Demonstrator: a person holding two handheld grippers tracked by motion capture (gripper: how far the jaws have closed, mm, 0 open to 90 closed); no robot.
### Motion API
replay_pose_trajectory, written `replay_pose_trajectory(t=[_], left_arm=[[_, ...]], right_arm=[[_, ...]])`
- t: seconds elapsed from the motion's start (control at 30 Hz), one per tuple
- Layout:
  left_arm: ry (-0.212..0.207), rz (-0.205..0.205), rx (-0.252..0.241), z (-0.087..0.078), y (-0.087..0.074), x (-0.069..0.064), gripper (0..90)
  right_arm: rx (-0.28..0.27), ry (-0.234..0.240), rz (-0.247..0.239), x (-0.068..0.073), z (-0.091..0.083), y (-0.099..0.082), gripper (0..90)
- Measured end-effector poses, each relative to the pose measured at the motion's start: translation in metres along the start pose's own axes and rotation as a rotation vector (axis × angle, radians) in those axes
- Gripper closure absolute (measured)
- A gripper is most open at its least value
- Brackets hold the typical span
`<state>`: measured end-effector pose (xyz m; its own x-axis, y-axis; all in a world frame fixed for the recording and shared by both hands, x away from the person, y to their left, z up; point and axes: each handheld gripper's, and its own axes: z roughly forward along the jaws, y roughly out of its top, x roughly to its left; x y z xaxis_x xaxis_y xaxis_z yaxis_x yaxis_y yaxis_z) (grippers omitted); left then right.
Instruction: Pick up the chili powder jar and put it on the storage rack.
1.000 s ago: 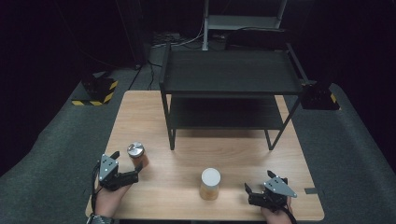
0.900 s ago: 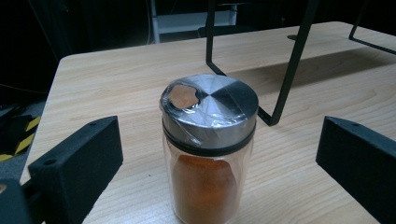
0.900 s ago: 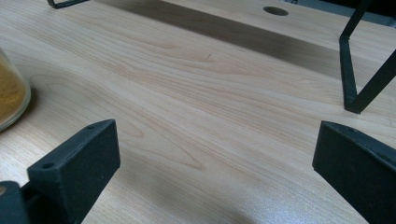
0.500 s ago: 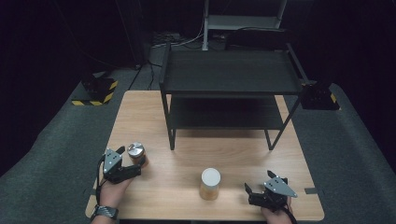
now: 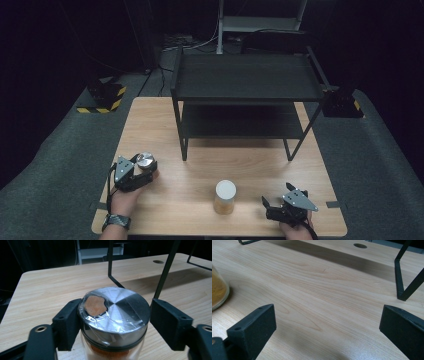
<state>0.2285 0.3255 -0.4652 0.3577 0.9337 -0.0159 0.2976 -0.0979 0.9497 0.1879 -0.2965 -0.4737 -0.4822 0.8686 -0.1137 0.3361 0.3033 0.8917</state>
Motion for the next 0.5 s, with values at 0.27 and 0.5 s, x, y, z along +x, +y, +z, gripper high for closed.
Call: replay_pose_trajectory(t=[0.27,0.5], left_arm=[[0.001,-0.005,-0.005,0.0013,-0.0017,0.0032,34.1],[0.003,-0.02,-0.004,-0.0004,-0.0011,0.0038,34.9]], right_arm=[[-0.001,0.0,0.0,-0.0001,-0.0001,-0.0002,0.0],[0.0,0.0,-0.001,0.0001,0.0,0.0,0.0]])
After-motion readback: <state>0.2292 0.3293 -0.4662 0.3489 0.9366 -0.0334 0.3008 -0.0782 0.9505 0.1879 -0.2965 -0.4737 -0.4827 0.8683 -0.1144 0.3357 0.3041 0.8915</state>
